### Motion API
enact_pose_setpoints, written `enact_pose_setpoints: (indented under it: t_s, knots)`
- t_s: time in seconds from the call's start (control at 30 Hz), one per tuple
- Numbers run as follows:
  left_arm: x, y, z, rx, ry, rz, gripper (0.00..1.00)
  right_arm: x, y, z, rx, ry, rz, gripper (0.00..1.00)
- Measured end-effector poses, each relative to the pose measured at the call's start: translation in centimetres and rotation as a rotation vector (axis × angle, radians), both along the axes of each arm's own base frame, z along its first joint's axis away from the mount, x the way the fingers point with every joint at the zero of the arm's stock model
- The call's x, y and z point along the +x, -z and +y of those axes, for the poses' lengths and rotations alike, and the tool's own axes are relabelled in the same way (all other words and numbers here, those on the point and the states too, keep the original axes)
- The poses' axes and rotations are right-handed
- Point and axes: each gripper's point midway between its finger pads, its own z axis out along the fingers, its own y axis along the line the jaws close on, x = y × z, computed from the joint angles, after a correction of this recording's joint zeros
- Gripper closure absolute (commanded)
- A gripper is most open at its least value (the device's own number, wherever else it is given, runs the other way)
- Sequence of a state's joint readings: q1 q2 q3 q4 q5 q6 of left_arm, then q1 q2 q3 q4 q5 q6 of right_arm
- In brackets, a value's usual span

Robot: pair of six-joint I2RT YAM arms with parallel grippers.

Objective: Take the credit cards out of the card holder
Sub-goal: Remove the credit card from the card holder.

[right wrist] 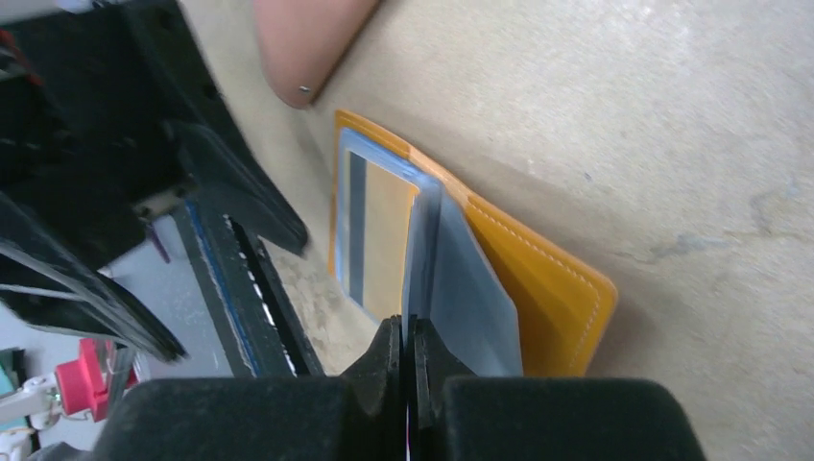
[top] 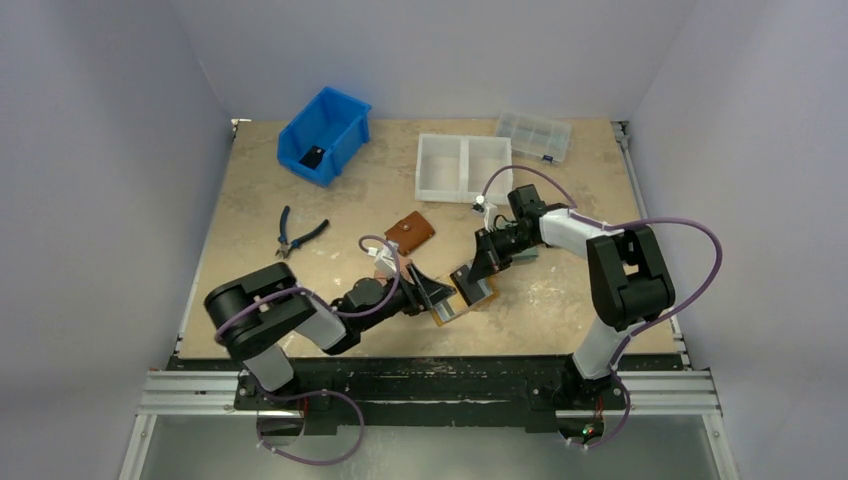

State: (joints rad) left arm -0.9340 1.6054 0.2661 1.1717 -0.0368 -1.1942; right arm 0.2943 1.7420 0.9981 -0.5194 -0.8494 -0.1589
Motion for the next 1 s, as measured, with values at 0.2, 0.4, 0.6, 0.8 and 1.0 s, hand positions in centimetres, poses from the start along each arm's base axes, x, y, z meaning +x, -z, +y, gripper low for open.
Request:
enact_pose_setpoints:
  t_s: [0.2,0.4,0.6,0.8,1.0]
  knots:
    - [-0.5,0.6,-2.9,-0.084,0.113,0.013,0.34,-0.4,-1.5,0.6,0.104,-0.013,0.034,1.0]
    - [-1.0,2.5,-3.2,-0.086,0.131,0.073,0.34,-1.2,-2.5,0.9,0.174,-0.045,0.052,1.0]
    - [-0.8,1.3,-3.4,-0.109,0.133,0.04,0.39,-1.6,-3.5,1.1,0.233,-0.09,0.041,1.0]
    - [-0.6,0.5,-3.4,-0.118,0.125,0.017,0.57,-2.2,-4.5,1.2,0.291,-0.119,0.046,1.0]
    - [-0.5,0.5,-3.4,-0.118,0.124,0.015,0.6,-2.6,-5.1,1.2,0.317,-0.141,0.046,1.0]
